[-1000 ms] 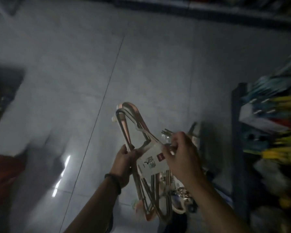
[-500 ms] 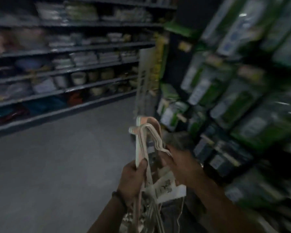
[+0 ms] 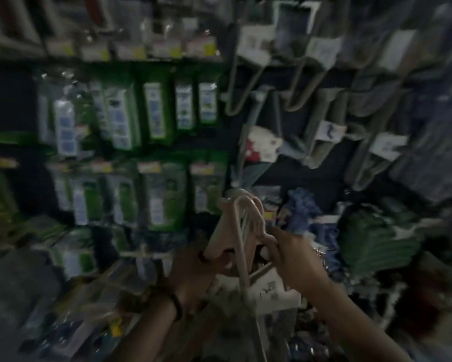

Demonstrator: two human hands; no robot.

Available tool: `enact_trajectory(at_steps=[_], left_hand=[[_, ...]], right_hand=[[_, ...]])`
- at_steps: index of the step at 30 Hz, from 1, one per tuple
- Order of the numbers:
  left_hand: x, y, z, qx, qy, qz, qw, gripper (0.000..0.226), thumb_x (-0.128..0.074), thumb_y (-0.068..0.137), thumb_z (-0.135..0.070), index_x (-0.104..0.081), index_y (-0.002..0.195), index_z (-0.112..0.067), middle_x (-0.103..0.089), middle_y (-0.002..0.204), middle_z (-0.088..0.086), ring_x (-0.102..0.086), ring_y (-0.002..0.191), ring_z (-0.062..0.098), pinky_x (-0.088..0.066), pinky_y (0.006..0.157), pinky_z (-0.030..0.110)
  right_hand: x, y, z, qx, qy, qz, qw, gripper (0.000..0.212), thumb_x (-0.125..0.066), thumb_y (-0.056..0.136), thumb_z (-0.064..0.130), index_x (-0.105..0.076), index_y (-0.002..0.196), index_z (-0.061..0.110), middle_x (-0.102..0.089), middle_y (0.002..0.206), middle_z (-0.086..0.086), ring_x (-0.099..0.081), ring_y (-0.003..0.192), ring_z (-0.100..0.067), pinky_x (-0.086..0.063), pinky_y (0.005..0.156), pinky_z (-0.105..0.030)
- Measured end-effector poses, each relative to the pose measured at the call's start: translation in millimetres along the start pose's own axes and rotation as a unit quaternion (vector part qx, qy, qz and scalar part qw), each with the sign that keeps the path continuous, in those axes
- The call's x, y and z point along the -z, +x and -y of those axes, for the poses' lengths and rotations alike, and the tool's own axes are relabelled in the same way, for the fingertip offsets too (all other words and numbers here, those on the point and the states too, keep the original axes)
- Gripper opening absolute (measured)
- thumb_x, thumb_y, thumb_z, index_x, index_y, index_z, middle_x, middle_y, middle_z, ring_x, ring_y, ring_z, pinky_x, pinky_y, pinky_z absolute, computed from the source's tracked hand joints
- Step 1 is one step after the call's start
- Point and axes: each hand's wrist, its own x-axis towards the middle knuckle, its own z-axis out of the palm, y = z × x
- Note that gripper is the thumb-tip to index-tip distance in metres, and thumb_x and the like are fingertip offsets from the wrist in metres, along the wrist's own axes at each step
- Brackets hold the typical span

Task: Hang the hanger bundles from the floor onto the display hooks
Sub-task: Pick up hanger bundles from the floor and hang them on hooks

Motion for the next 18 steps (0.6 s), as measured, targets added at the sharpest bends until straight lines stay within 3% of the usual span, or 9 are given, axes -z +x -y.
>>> enact_trajectory(at_steps=[2,4,6,7,9,11,14,16,18], left_hand=[[-46.5,18.6,-21.9,-0.037,0.053,0.029,0.997,0.029,-0.077,0.084,-0.068,-0.071,0.109,-0.057,-0.077,0.095,-0.018,-0.073,0.081,0.001,-0.058,0.057,0.018],[-93.5,39.2,-41.1,-0.084,0.114,0.030,0.990,0.028,-0.068,0.098,-0.049,-0.066,0.124,-0.039,-0.074,0.107,-0.004,-0.072,0.088,0.006,-0.057,0.063,0.018],[-139.2,59.8,-63.9,-0.130,0.174,-0.006,0.976,0.020,-0.061,0.104,-0.034,-0.064,0.120,-0.022,-0.072,0.104,0.000,-0.071,0.087,0.019,-0.057,0.073,0.034],[-160.0,70.1,-76.6,-0.148,0.193,-0.023,0.970,0.017,-0.059,0.106,-0.033,-0.064,0.113,-0.019,-0.071,0.098,0.003,-0.070,0.084,0.024,-0.056,0.073,0.039],[-193.9,90.8,-99.8,-0.168,0.200,-0.036,0.965,0.018,-0.055,0.107,-0.040,-0.063,0.100,-0.025,-0.067,0.082,-0.002,-0.067,0.072,0.021,-0.054,0.067,0.042],[-217.1,110.3,-118.2,-0.174,0.195,-0.032,0.965,0.013,-0.055,0.107,-0.041,-0.063,0.102,-0.033,-0.067,0.080,-0.007,-0.065,0.069,0.013,-0.050,0.064,0.039],[-236.5,138.7,-136.3,-0.203,0.193,-0.052,0.959,0.019,-0.052,0.109,-0.036,-0.070,0.116,-0.033,-0.075,0.096,-0.009,-0.071,0.084,0.013,-0.053,0.078,0.036],[-243.1,156.1,-149.9,-0.197,0.183,-0.053,0.962,0.024,-0.053,0.110,-0.030,-0.073,0.122,-0.027,-0.079,0.106,-0.006,-0.074,0.098,0.018,-0.058,0.092,0.042],[-243.4,171.1,-162.7,-0.188,0.151,-0.039,0.970,0.020,-0.056,0.109,-0.028,-0.075,0.112,-0.034,-0.079,0.100,-0.017,-0.073,0.096,0.004,-0.059,0.093,0.033]], right_hand=[[34.2,-10.8,-39.8,-0.031,-0.004,-0.020,0.999,0.013,-0.036,0.109,0.047,-0.048,0.113,0.042,-0.056,0.060,0.013,-0.055,0.046,-0.010,-0.031,0.039,-0.020],[68.0,-16.2,-80.5,-0.073,0.003,-0.046,0.996,0.013,-0.047,0.110,0.031,-0.044,0.109,0.043,-0.052,0.059,0.013,-0.056,0.047,-0.013,-0.038,0.039,-0.029],[98.8,-18.7,-117.7,-0.102,0.024,-0.059,0.993,0.015,-0.048,0.109,0.030,-0.043,0.103,0.042,-0.058,0.059,0.007,-0.057,0.047,-0.015,-0.045,0.045,-0.040],[113.5,-19.6,-134.8,-0.105,0.039,-0.066,0.992,0.012,-0.046,0.110,0.035,-0.043,0.101,0.043,-0.059,0.058,0.004,-0.057,0.047,-0.015,-0.044,0.044,-0.037],[140.6,-21.4,-165.0,-0.100,0.056,-0.081,0.990,0.010,-0.041,0.110,0.043,-0.046,0.102,0.039,-0.060,0.060,0.002,-0.057,0.048,-0.014,-0.036,0.040,-0.026],[164.9,-19.6,-192.0,-0.082,0.039,-0.092,0.992,0.012,-0.041,0.109,0.044,-0.046,0.101,0.036,-0.059,0.061,0.002,-0.056,0.052,-0.015,-0.035,0.043,-0.027],[195.7,-8.3,-228.2,-0.075,0.005,-0.097,0.993,0.015,-0.043,0.110,0.040,-0.043,0.095,0.037,-0.056,0.066,0.007,-0.051,0.053,-0.013,-0.039,0.052,-0.039],[211.6,5.2,-249.9,-0.080,-0.015,-0.086,0.993,0.013,-0.042,0.110,0.041,-0.043,0.097,0.038,-0.056,0.066,0.009,-0.049,0.052,-0.009,-0.038,0.049,-0.036],[221.3,19.6,-268.0,-0.085,-0.029,-0.079,0.993,0.010,-0.043,0.110,0.042,-0.048,0.102,0.037,-0.058,0.070,0.010,-0.052,0.055,-0.010,-0.037,0.049,-0.033]])
